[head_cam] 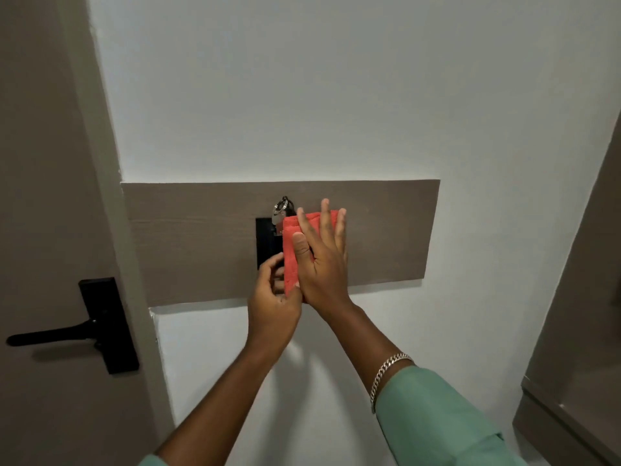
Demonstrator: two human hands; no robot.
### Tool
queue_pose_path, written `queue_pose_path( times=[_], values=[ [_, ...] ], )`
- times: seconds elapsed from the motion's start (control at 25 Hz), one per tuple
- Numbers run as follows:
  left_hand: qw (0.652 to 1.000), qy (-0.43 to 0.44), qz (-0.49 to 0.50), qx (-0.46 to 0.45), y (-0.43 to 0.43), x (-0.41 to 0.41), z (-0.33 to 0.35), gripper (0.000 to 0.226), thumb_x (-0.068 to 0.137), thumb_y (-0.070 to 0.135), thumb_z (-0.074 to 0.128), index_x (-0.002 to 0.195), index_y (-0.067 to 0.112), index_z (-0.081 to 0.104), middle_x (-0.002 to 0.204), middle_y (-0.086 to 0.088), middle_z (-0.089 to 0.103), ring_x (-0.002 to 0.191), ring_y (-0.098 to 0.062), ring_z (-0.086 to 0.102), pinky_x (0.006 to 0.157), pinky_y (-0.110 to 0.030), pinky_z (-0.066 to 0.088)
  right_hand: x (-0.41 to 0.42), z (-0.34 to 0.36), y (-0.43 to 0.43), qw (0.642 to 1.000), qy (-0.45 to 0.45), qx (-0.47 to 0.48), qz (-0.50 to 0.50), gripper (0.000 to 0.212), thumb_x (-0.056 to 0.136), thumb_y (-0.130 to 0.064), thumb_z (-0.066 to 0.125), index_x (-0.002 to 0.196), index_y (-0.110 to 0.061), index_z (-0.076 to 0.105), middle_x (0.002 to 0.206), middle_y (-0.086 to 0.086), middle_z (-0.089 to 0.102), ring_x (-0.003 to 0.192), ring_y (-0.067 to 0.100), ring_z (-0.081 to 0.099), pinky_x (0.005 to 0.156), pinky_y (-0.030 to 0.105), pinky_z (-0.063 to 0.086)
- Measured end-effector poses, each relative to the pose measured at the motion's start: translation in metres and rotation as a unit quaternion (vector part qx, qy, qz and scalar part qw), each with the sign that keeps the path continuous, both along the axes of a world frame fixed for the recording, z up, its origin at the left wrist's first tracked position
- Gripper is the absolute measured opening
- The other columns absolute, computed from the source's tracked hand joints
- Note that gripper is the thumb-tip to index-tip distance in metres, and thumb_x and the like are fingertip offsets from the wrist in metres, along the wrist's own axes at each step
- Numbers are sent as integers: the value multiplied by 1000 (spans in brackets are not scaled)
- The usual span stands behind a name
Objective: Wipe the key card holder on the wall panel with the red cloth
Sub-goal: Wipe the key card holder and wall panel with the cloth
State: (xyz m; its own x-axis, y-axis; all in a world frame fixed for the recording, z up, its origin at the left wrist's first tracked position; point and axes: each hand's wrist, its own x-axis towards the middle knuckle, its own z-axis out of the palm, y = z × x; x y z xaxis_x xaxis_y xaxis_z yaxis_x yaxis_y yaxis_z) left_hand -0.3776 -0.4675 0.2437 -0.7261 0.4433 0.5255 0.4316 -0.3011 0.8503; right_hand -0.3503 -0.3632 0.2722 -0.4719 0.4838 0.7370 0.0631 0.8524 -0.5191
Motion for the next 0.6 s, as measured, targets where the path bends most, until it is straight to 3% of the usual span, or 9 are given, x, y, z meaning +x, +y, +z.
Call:
queue_pose_path(
  times=[0.04,0.12,0.2,0.28,0.36,0.44,0.52,0.6],
  values=[
    [999,-29,-19,-1,4,4,3,35,90,8,64,123,16,58,93,-4,70,78,-13,67,68,-26,59,9,0,5,999,8,-11,37,52,100,-53,26,150,-39,35,170,-10,4,156,15,-16,129,52,8],
    [993,-89,-80,8,14,15,4,24,91,6,62,115,9,63,89,-8,73,74,-17,70,61,-28,59,31,-7,15,992,50,-62,96,49,102,-45,33,149,-36,37,168,-11,14,157,12,-3,128,45,13],
    [979,-148,-143,14,30,35,-2,20,91,5,60,110,7,65,87,-6,74,74,-17,71,62,-27,58,60,-22,30,962,141,-206,110,53,101,-44,46,152,-37,32,162,-14,26,155,13,20,124,41,27],
    [967,-176,-184,1,57,59,-14,15,92,6,58,105,9,65,81,-3,73,70,-18,66,60,-28,55,102,-45,56,881,215,-407,109,64,95,-42,60,151,-28,32,157,-2,41,141,20,47,112,40,45],
    [961,-177,-209,-37,96,89,-36,12,93,7,57,102,8,64,72,0,70,61,-16,61,52,-27,49,151,-75,94,800,195,-547,149,64,90,-43,66,142,-11,46,141,18,59,123,33,63,96,49,57],
    [958,-165,-218,-86,141,129,-63,11,92,8,59,101,6,64,67,-2,66,55,-14,57,48,-26,45,209,-105,131,763,183,-591,189,55,89,-36,68,135,-7,55,131,22,66,113,36,69,84,53,62],
    [951,-171,-219,-135,185,168,-91,5,91,10,62,95,8,65,64,-5,59,52,-15,53,48,-27,44,261,-132,166,751,207,-610,148,51,88,-20,71,134,-6,55,128,19,68,113,34,69,90,50,62],
    [933,-194,-234,-194,236,218,-123,3,88,13,65,89,10,65,69,-11,60,57,-20,57,52,-30,48,314,-165,208,763,218,-607,48,52,86,-10,72,134,-5,52,127,19,67,114,35,68,100,50,57]
  ],
)
